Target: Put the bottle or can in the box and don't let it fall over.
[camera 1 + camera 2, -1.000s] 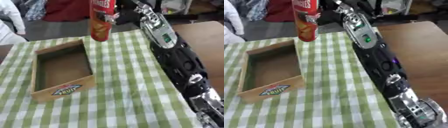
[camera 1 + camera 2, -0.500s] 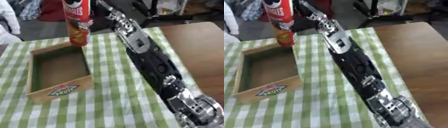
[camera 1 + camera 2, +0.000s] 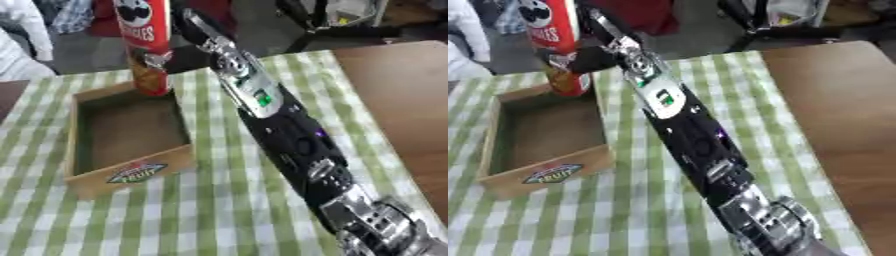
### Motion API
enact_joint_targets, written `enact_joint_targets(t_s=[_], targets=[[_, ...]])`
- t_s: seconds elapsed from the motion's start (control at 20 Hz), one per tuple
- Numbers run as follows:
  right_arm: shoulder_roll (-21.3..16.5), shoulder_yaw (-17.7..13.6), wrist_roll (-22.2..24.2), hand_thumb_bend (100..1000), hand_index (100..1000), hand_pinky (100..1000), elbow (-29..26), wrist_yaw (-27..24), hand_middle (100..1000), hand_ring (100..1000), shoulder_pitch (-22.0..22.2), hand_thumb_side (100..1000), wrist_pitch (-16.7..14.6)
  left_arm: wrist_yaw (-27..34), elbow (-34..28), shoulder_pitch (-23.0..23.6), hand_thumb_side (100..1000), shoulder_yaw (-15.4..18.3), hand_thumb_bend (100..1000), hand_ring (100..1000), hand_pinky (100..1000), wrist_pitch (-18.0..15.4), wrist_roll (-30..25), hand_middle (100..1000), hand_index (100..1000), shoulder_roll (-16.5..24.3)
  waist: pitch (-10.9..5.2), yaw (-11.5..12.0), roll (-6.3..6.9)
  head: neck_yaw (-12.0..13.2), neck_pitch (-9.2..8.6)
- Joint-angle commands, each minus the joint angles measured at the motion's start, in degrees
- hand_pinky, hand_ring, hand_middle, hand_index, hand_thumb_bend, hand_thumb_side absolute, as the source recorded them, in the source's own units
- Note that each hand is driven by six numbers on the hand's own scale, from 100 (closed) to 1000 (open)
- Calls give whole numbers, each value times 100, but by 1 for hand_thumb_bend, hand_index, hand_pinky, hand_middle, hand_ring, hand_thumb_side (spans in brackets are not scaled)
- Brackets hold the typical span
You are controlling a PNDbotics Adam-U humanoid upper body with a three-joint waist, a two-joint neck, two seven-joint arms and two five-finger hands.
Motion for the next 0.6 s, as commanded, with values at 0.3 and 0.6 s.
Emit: enact_joint_targets(t_s=[0.3,0.6], targets=[[52,-74,-58,121,324,944,58,-3,388,465,-43,100,23,-22,-76,-109,706,52,100,863,806,-15,15,835,827,42,-16,99,-32,-199,-129],[90,-88,-94,104,324,941,186,15,387,463,-31,100,48,-39,-88,-165,706,64,100,862,805,-11,16,835,826,22,85,250,-72,-376,-178]])
